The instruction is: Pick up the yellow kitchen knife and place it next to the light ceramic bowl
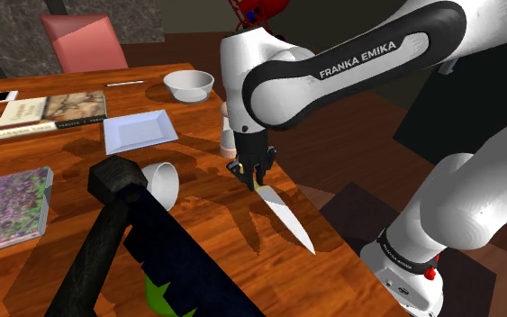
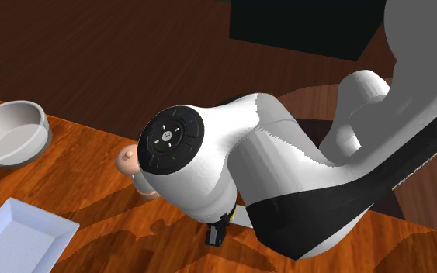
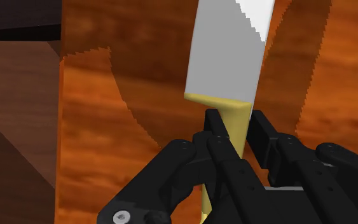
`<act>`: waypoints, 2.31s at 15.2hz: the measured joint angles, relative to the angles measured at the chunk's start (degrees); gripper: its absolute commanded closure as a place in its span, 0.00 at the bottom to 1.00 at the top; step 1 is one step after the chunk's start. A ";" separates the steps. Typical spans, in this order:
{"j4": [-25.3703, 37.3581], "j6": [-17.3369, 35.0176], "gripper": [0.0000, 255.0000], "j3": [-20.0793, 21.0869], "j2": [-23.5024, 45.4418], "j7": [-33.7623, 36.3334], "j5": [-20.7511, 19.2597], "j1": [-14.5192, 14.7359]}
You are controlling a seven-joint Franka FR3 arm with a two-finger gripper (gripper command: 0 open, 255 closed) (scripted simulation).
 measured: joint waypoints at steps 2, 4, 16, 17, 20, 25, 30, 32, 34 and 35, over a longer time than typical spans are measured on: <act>1.08 -1.59 1.00 -0.14 -0.54 0.00 0.07 0.00; 2.14 -3.22 1.00 -0.33 -1.13 -0.07 0.14 -0.01; 8.98 -12.86 1.00 -1.50 -4.06 -0.27 0.37 -0.15; 9.56 -13.58 1.00 -1.55 -4.20 -0.23 0.37 -0.15; 11.94 -14.69 1.00 -2.34 -2.72 -1.21 -0.69 -1.00; 18.38 -15.11 1.00 -4.62 3.99 -4.55 -4.38 -3.77; 26.47 -15.90 1.00 -6.35 11.86 -7.04 -7.86 -5.77; 31.31 -16.98 1.00 -7.20 15.85 -8.28 -9.44 -6.61; 35.92 -18.05 1.00 -7.85 19.58 -9.22 -10.76 -7.14; 37.52 -18.24 1.00 -8.19 21.04 -9.81 -11.27 -7.44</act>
